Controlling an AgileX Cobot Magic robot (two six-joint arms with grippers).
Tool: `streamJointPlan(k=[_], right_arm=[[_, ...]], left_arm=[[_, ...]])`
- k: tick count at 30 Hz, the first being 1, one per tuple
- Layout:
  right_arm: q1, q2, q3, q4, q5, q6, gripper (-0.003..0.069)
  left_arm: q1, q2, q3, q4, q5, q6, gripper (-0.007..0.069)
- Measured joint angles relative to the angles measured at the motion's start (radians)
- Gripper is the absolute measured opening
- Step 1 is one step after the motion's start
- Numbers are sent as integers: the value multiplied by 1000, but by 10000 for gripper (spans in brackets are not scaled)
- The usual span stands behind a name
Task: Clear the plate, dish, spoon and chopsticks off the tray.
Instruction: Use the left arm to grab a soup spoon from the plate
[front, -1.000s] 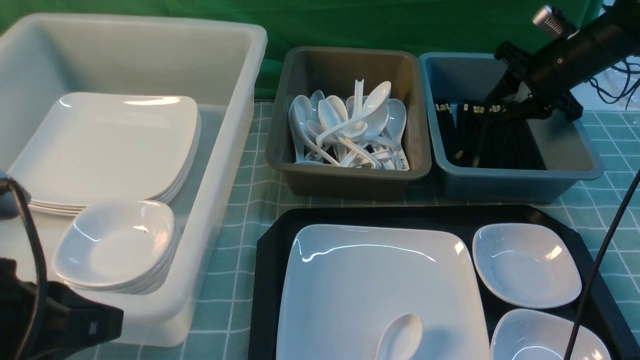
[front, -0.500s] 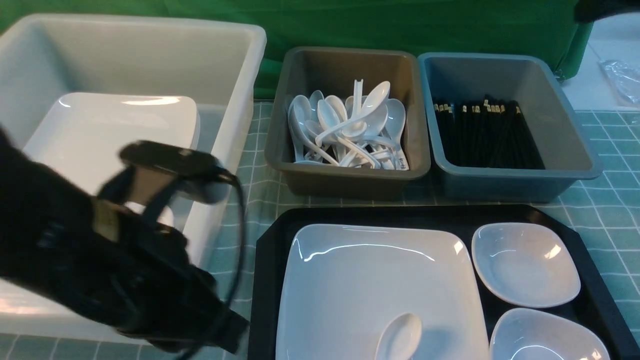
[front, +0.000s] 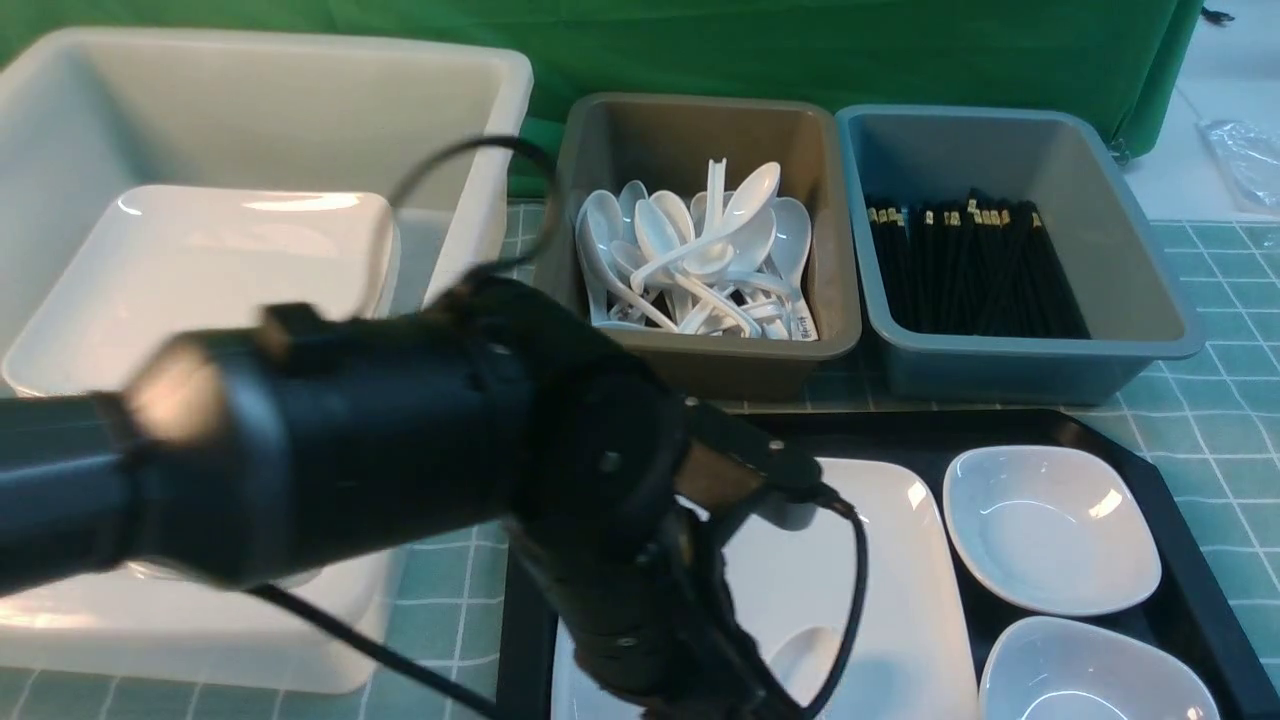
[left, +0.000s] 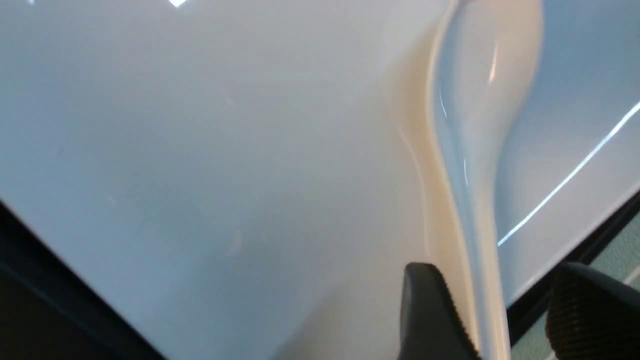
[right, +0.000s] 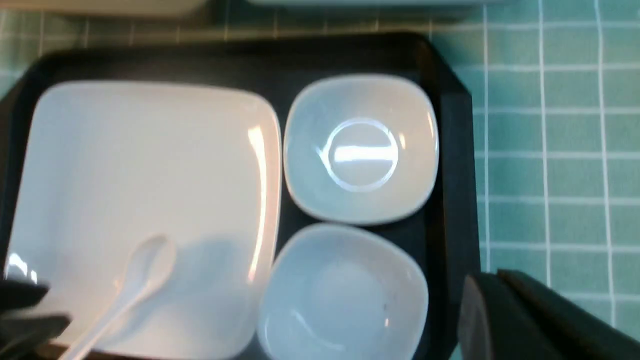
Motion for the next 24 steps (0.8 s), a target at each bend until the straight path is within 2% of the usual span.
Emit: streamJointPlan(k=[2,5,10,15,22,24], right_arm=[[0,-39,15,0,-1,-8,50],[0,-60,16,-1,-1,-11,65],[0,-64,16,-1,-1,-9,85],[0,-64,16,0,-2,-8,111],[0,-64,16,0,-3,-8,139],[0,-64,16,0,-3,-8,146]], left_arm=[[-5,30,-1,-7,-20,1,387],[-9,65,-1,-18,-23,1,428],[-9,117,-1,-24,-25,0,414],[-9,143,-1,-32,-28,0,346],[-9,149,-2,-71,-37,-1,185],[-9,149,-2,-72,-37,-10,118]])
